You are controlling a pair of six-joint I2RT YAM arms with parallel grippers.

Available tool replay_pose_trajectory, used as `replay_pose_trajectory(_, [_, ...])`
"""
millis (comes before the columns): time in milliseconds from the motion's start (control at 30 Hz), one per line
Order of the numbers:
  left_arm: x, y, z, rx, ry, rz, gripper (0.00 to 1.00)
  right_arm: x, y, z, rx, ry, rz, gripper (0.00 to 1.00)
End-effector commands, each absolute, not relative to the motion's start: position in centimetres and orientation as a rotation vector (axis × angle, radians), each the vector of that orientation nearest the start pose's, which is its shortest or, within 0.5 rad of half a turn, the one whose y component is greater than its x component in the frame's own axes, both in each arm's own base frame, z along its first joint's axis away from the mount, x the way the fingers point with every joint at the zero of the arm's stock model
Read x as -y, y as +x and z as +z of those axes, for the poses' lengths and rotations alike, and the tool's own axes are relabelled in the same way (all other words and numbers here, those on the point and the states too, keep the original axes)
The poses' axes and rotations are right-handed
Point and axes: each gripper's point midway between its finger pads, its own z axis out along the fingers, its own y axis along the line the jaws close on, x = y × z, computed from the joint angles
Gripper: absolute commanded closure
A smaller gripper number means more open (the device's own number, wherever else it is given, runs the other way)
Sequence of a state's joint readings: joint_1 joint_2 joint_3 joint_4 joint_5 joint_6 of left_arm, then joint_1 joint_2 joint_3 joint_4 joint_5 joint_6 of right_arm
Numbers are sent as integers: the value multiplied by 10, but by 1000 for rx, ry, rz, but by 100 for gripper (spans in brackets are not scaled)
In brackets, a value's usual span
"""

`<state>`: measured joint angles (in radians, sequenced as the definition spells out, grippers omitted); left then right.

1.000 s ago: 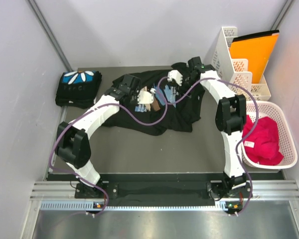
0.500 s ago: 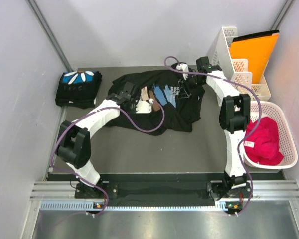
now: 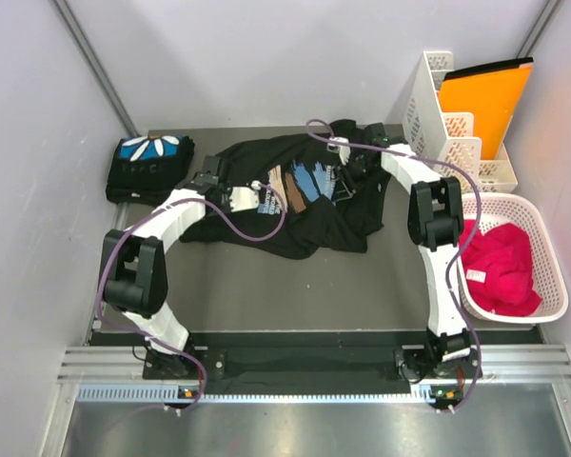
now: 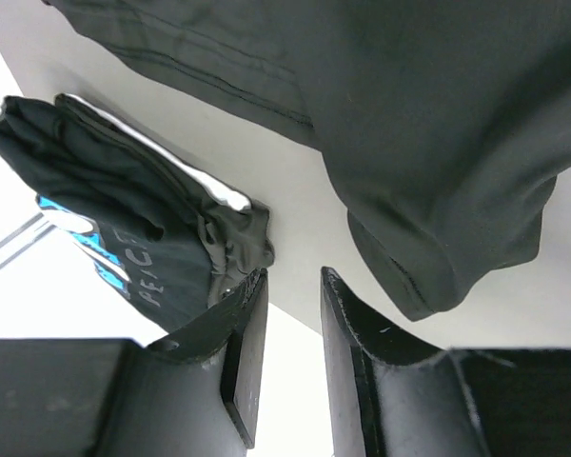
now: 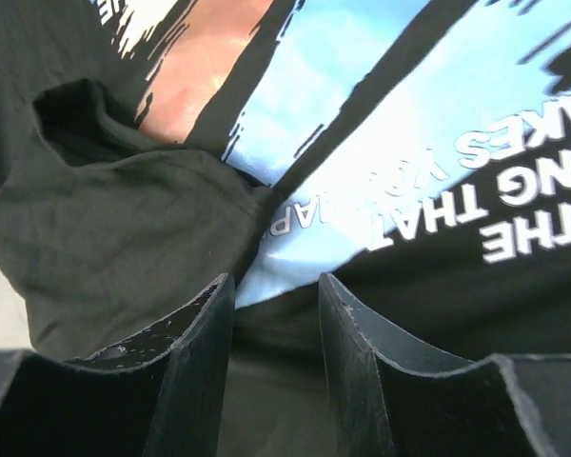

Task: Fold and stack the t-shirts
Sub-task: Flatten the tshirt out

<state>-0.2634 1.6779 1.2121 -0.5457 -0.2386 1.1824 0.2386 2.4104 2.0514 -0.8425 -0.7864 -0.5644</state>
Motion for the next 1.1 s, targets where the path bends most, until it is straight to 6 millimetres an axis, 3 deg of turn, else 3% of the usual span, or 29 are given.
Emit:
replay_pose_trajectory(0, [31, 417, 118, -2020, 1681, 613, 66, -251, 473, 68, -2151, -1207, 959, 59])
replay_pose_trajectory(233, [31, 419, 121, -2013, 1674, 605, 66, -265, 472, 73, -2129, -1223, 954, 59])
replay_pose_trajectory(633, [34, 418, 123, -2011, 1662, 583, 66, -244, 505, 76, -2185, -1142, 673, 60])
replay_pose_trajectory(900, [35, 417, 122, -2009, 1666, 571, 66, -254, 499, 91, -2154, -1118, 775, 61])
replay_pose_trajectory(1067, [35, 417, 125, -2010, 1654, 579, 66, -252, 489, 112, -2120, -1140, 787, 61])
